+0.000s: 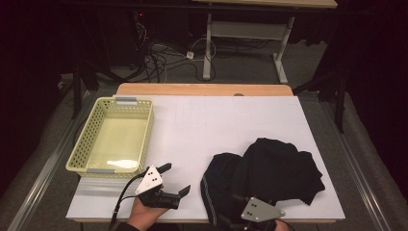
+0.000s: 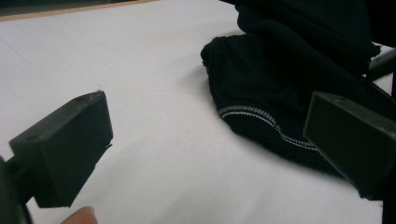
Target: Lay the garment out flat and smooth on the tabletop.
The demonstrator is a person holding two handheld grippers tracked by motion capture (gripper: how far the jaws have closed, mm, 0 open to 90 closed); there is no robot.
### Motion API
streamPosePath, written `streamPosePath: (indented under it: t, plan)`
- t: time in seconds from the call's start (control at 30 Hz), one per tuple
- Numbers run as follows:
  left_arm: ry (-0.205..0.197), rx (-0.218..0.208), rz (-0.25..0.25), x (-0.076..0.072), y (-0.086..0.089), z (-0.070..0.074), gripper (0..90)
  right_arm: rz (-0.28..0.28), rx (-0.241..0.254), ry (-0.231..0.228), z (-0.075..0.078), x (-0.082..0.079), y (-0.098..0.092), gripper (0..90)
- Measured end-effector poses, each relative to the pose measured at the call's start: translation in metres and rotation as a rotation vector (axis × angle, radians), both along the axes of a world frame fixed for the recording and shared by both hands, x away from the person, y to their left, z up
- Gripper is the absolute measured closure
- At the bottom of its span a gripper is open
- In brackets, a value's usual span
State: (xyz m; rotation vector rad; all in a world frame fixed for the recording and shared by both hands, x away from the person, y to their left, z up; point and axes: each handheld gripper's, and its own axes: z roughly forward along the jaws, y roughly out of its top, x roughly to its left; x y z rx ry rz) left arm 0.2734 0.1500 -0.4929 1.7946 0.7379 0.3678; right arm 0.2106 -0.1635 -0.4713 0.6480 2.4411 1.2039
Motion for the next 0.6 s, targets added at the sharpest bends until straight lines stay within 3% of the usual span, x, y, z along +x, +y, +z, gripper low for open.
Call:
streamPosePath:
  t: [0.1,0.3,0.6]
  plan:
    - [-0.001,0.000,0.002,0.000,0.000,0.000,0.8,-0.001,-0.060,0.020,-0.011,-0.001,0.013,17.0]
    - [-0.003,0.001,0.003,0.000,0.000,0.000,1.8,-0.030,-0.122,0.055,-0.024,0.005,0.014,21.9]
    - [-0.003,0.000,0.004,0.000,0.000,0.000,1.8,-0.010,-0.115,0.045,-0.023,0.005,0.011,33.1]
